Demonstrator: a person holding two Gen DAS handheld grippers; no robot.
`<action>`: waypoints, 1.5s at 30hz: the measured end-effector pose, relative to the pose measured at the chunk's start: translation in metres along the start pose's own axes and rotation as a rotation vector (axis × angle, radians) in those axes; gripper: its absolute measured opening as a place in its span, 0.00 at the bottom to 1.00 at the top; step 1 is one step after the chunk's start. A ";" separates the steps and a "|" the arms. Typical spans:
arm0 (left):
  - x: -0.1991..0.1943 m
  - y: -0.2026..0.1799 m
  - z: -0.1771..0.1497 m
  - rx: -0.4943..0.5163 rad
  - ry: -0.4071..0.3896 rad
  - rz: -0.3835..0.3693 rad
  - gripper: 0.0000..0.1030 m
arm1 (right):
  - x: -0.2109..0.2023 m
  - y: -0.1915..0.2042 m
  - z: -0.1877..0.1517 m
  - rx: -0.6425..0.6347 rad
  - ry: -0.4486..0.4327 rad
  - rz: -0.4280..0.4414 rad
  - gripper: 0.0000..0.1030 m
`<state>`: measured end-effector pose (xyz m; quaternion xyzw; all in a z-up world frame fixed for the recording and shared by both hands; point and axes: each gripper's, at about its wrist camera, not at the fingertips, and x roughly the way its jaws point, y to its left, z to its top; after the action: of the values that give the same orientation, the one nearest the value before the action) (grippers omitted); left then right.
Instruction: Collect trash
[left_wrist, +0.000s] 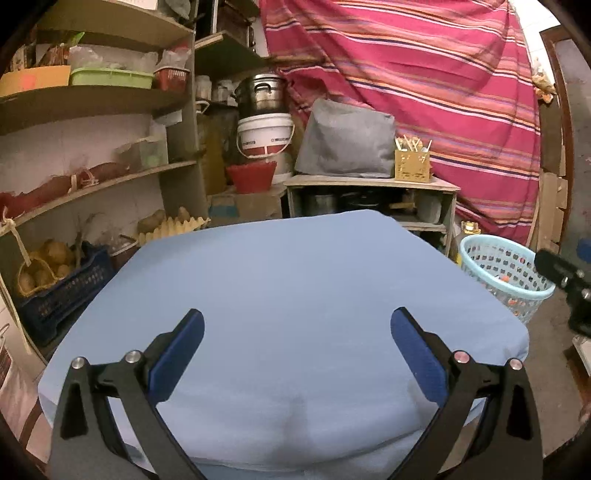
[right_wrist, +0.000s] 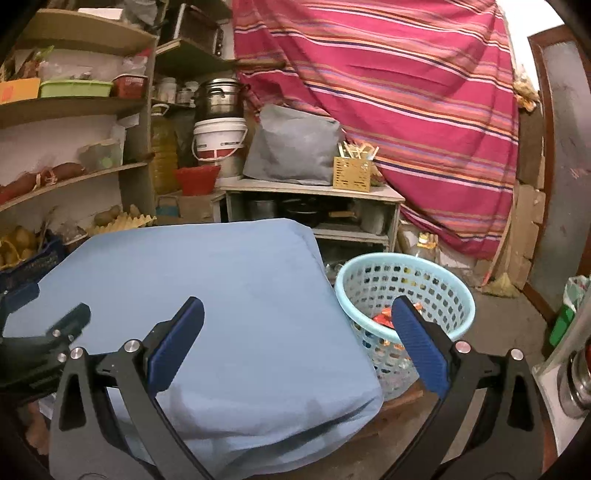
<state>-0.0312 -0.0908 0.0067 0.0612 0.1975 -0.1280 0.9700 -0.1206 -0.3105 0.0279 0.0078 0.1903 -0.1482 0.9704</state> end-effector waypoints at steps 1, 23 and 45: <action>-0.002 -0.001 0.000 -0.001 -0.005 0.004 0.96 | 0.001 0.000 -0.002 -0.001 0.009 0.003 0.96; -0.014 0.001 0.006 -0.030 -0.037 0.036 0.96 | 0.007 0.009 -0.003 0.007 0.025 0.063 0.96; -0.017 0.006 0.002 -0.036 -0.041 0.054 0.96 | 0.004 0.019 -0.005 -0.015 0.013 0.066 0.96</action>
<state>-0.0443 -0.0813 0.0155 0.0464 0.1779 -0.0993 0.9779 -0.1138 -0.2933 0.0215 0.0076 0.1973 -0.1147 0.9736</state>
